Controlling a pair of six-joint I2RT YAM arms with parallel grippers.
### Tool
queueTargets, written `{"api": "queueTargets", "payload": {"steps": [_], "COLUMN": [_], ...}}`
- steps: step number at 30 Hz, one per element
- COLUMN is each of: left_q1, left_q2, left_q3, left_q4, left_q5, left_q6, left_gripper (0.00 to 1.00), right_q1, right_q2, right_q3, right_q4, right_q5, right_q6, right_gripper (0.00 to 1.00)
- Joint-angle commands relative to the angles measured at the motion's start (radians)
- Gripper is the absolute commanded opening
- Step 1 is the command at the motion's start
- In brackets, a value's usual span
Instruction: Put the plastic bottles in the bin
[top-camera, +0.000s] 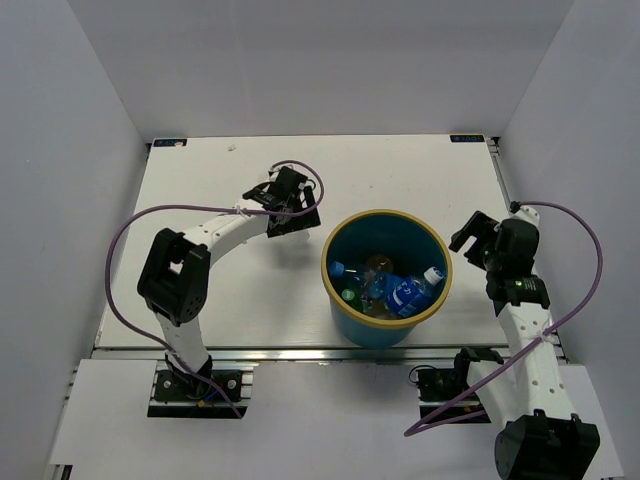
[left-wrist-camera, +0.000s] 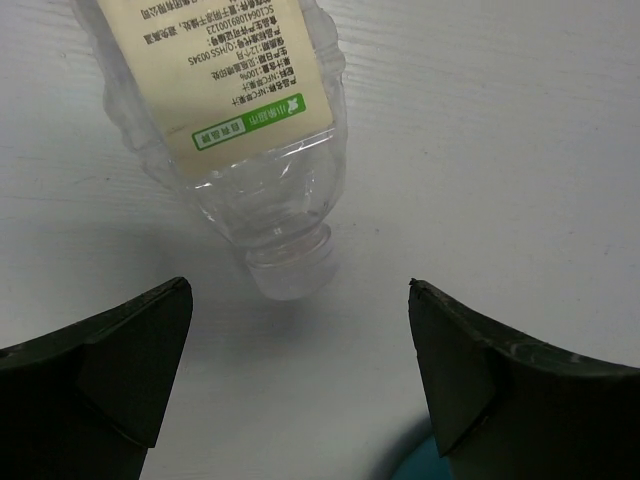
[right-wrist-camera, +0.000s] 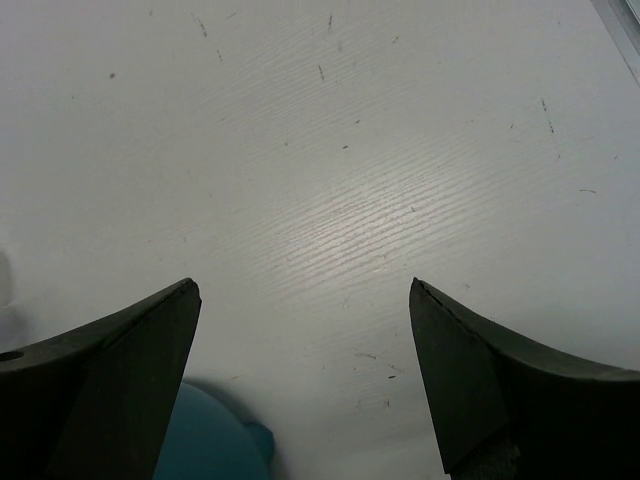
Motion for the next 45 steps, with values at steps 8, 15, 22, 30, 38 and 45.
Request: {"api": "queueTargets", "payload": {"steps": [8,15,22,30,38,45], "left_q1": [-0.002,-0.003,-0.003,-0.011,-0.138,-0.409], "left_q2": [0.084,0.137,0.079,-0.132,-0.436,-0.488], "left_q3": [-0.015,0.012,0.006,0.01,0.028,0.137], "left_q4": [0.113,0.066,0.02,-0.036,0.033,-0.014], "left_q5": [0.028,-0.044,-0.116,-0.197,-0.044,-0.057], "left_q6": [-0.054,-0.051,-0.034,0.051,0.167,0.167], "left_gripper": [0.93,0.75,0.32,0.0,0.0,0.0], "right_q1": [-0.007,-0.009,-0.009,-0.007,-0.009,-0.009], "right_q2": [-0.028,-0.036,-0.034,-0.031,-0.025,-0.025], "right_q3": [-0.018,-0.025,-0.029,-0.025,-0.035,-0.038], "right_q4": [0.066,0.069,0.069,0.067,0.081,0.084], "right_q5": [-0.001,-0.003,-0.021,-0.061,-0.113,-0.129], "right_q6": [0.007,0.004,0.002,-0.004,-0.004,-0.01], "right_gripper": [0.89,0.89,0.89,0.89,0.89,0.89]}}
